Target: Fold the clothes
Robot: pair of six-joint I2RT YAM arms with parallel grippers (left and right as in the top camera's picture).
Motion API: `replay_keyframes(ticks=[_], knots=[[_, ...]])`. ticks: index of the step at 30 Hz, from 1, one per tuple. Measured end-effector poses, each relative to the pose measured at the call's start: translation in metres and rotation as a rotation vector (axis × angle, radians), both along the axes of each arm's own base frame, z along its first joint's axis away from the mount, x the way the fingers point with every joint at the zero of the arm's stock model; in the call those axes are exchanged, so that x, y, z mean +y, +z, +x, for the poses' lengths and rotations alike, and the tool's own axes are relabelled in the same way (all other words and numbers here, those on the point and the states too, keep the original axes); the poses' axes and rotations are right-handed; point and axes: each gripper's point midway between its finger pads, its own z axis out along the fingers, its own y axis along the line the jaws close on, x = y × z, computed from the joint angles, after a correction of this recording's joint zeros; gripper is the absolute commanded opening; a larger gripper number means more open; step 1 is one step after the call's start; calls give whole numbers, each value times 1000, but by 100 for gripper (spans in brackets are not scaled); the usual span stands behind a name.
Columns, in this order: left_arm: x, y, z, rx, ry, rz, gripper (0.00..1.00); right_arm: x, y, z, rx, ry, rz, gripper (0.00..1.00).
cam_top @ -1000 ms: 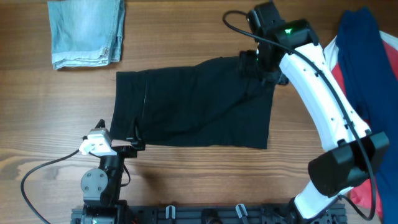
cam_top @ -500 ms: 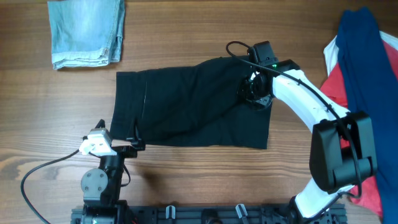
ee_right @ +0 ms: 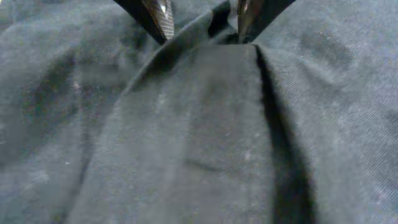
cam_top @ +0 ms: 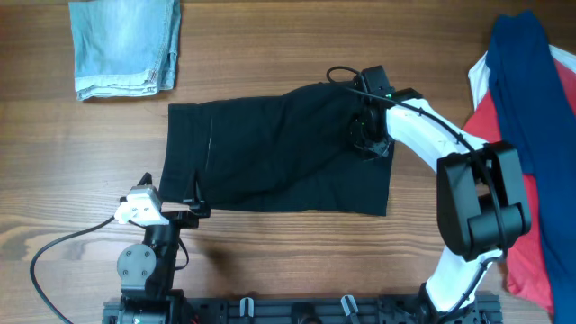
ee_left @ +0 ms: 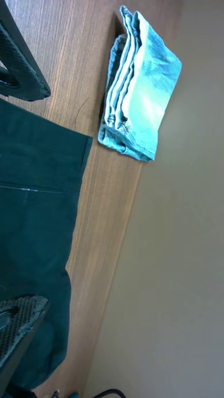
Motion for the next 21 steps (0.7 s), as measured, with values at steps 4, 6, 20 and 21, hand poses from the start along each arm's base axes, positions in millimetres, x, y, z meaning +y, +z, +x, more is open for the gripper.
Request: replay_keyframes(ticks=[4,6,20,21], knots=[[0,0,0,0,0,0,100,-16,-1,1,12,-47,-14,4],[0,0,0,0,0,0,100,-18,-1,-1,24,-47,-19,4],[0,0,0,0,0,0,100,-18,56,2,-89,-41,4,4],[0,0,0,0,0,0,100,-19,67,0,-105,-41,8,33]])
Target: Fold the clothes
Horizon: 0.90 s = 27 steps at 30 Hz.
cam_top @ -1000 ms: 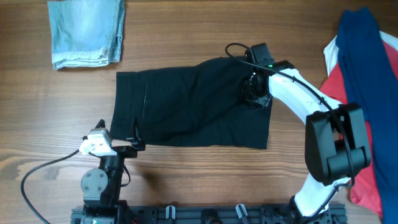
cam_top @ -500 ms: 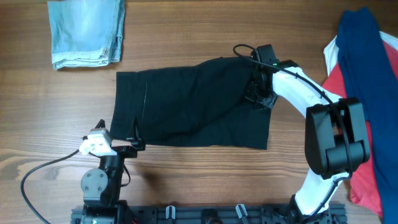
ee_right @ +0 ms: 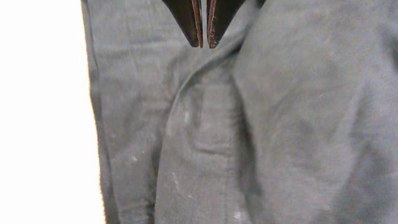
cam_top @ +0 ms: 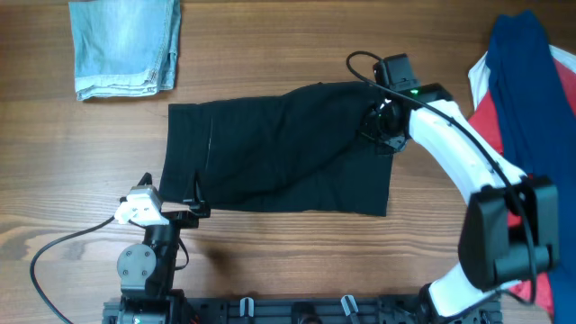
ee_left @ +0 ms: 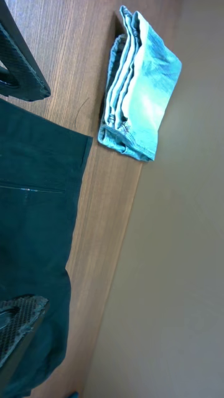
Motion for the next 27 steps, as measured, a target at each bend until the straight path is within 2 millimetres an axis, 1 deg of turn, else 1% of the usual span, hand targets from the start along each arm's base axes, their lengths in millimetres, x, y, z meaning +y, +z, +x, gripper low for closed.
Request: replay_keyframes(ticks=[1,2,4,5,7,8,9,12,16,19,21,23,24,25,26,27], knots=[[0,0,0,0,0,0,100,0,7,-1,-11,0,3,39],[0,0,0,0,0,0,100,0,9,-1,-14,0,4,40],[0,0,0,0,0,0,100,0,7,-2,-14,7,2,45],[0,0,0,0,0,0,100,1,5,2,-27,7,5,46],[0,0,0,0,0,0,100,3,-12,5,-26,14,15,44],[0,0,0,0,0,0,100,6,-21,6,-16,18,27,39],[0,0,0,0,0,0,100,7,-28,5,1,19,32,36],[0,0,0,0,0,0,100,10,-47,0,50,24,43,33],[0,0,0,0,0,0,100,10,-51,0,50,24,43,33],[0,0,0,0,0,0,100,11,-53,2,43,16,46,37],[0,0,0,0,0,0,100,11,-57,3,49,13,45,37],[0,0,0,0,0,0,100,11,-67,2,69,12,41,36],[0,0,0,0,0,0,100,11,-66,3,64,12,42,30],[0,0,0,0,0,0,100,11,-66,4,60,14,43,19],[0,0,0,0,0,0,100,11,-67,5,57,9,45,16],[0,0,0,0,0,0,100,12,-67,7,50,9,47,8]])
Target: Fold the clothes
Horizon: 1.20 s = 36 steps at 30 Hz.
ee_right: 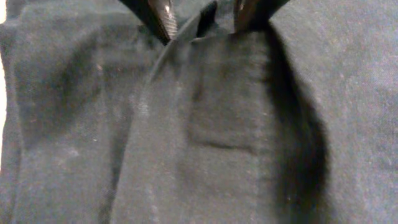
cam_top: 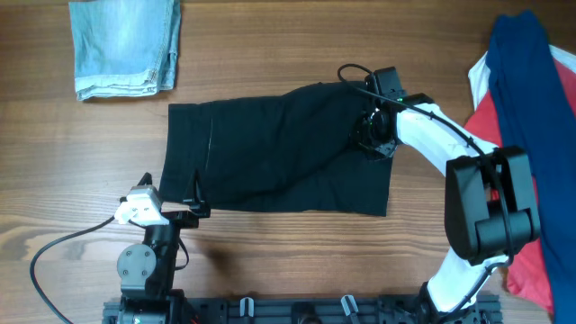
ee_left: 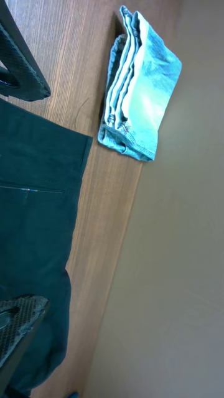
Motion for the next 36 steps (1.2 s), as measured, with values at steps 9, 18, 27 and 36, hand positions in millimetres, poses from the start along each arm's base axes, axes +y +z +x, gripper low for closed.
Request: replay_keyframes(ticks=[9,18,27,36], knots=[[0,0,0,0,0,0,100,-1,0,-2,15,-5,-4,4],[0,0,0,0,0,0,100,-13,47,-13,-22,17,-56,4],[0,0,0,0,0,0,100,-13,59,-8,-88,22,-46,25],[0,0,0,0,0,0,100,-3,11,-11,10,32,-9,25]])
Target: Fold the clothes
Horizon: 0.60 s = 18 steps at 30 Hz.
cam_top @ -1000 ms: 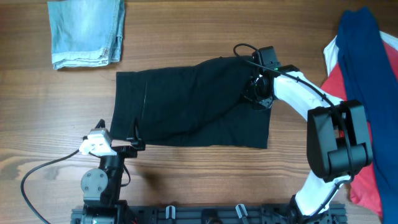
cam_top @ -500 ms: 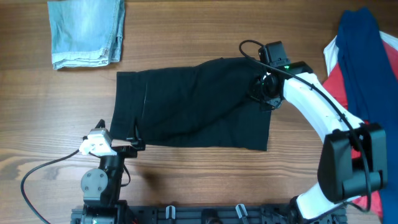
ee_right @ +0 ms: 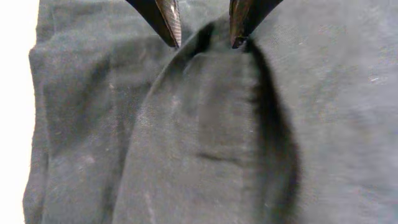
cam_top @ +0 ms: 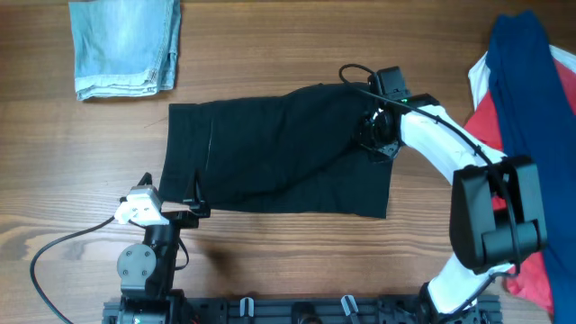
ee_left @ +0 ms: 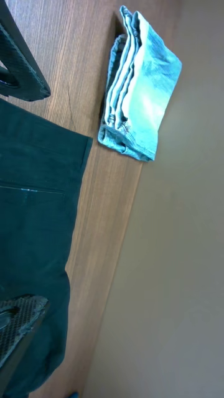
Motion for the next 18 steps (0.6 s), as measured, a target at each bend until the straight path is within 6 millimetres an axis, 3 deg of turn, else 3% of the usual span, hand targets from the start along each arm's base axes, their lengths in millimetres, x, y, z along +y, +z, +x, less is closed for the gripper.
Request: replay_keyframes(ticks=[2,3,4,16,18], knots=[[0,0,0,0,0,0,100,0,-12,-4,34,-3,-4,20],[0,0,0,0,0,0,100,0,-12,-3,30,-3,-1,8],[0,0,0,0,0,0,100,0,-12,-2,29,-6,1,4],[0,0,0,0,0,0,100,0,-13,-1,28,-14,-3,4],[0,0,0,0,0,0,100,0,-3,1,3,-15,-1,4]])
